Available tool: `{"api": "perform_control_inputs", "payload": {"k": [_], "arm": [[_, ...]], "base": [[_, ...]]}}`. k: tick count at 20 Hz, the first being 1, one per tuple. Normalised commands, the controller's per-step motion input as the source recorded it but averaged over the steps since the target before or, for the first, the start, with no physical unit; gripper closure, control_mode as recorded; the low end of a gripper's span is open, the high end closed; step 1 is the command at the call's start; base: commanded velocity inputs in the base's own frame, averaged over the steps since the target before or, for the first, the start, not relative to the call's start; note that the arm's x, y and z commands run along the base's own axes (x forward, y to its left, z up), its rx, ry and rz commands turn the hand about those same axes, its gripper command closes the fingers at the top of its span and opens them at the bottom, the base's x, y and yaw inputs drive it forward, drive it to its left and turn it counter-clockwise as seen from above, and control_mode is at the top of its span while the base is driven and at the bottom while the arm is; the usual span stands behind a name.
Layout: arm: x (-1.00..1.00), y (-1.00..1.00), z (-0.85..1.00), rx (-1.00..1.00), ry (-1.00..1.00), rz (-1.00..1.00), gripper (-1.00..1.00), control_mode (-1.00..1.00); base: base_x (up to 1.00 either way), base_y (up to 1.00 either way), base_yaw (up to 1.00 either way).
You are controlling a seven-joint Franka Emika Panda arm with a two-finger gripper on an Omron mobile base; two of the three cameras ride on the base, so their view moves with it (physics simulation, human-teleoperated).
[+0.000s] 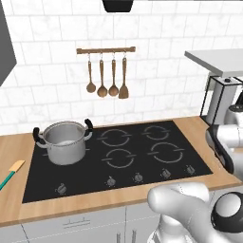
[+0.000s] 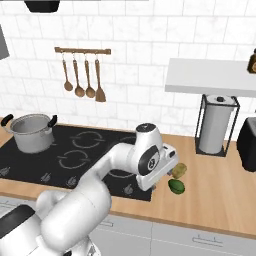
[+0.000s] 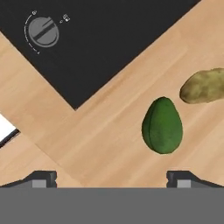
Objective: Put the avocado and potato in the pot. Retrieve the spatula and lightly stir the vegetables in the pot.
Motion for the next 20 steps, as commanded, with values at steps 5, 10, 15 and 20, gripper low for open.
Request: {"api": "perform_control_inputs", "payload": {"k": [5,10,15,20], "arm": [[0.53,-0.08,-0.45,-0.01,0.03,0.00,-1.00,-1.00],[0.31,-0.13,-0.35,0.00,0.01,0.00,-1.00,-1.00],[0.14,-0.32,-0.23,0.00,0.06,0.00,-1.00,-1.00],[0.18,-0.24,-0.12,0.00,0.01,0.00,-1.00,-1.00]], "base": [[0.00,0.00,0.00],[0.00,0.00,0.00],[0.00,0.00,0.00],[0.00,0.00,0.00]]}}
